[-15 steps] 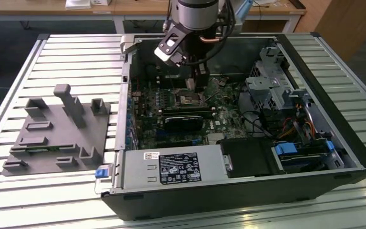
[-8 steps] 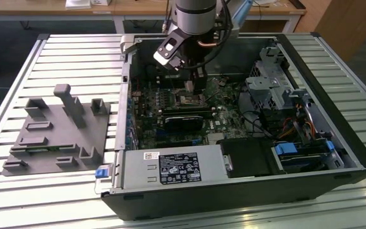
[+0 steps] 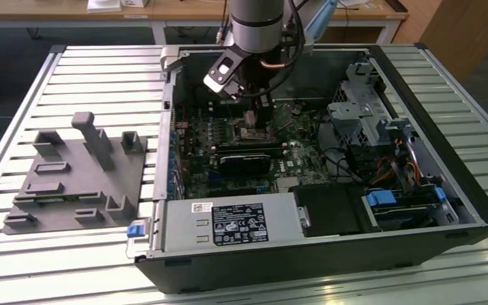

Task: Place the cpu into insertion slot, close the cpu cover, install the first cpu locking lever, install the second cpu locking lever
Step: 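Place the cpu into insertion slot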

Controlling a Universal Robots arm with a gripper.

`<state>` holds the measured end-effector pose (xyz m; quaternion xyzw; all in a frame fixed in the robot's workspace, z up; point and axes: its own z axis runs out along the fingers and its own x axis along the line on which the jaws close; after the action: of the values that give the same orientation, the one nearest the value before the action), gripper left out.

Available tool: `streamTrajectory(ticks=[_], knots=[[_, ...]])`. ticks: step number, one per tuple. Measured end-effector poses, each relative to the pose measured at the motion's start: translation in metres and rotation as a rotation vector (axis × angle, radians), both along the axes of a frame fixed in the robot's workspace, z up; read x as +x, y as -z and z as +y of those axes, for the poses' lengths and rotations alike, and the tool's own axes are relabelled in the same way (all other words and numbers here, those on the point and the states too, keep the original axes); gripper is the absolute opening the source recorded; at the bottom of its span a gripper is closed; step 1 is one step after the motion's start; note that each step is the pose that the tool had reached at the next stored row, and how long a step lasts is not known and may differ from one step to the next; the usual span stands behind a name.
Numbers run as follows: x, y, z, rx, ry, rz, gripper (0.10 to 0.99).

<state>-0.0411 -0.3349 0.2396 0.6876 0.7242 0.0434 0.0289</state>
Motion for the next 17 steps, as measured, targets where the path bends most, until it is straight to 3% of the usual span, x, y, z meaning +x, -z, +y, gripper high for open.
streamTrajectory(ticks=[17], knots=[[-0.0038, 0.0235, 0.0049, -0.001, 0.014, -0.0018, 0.537]])
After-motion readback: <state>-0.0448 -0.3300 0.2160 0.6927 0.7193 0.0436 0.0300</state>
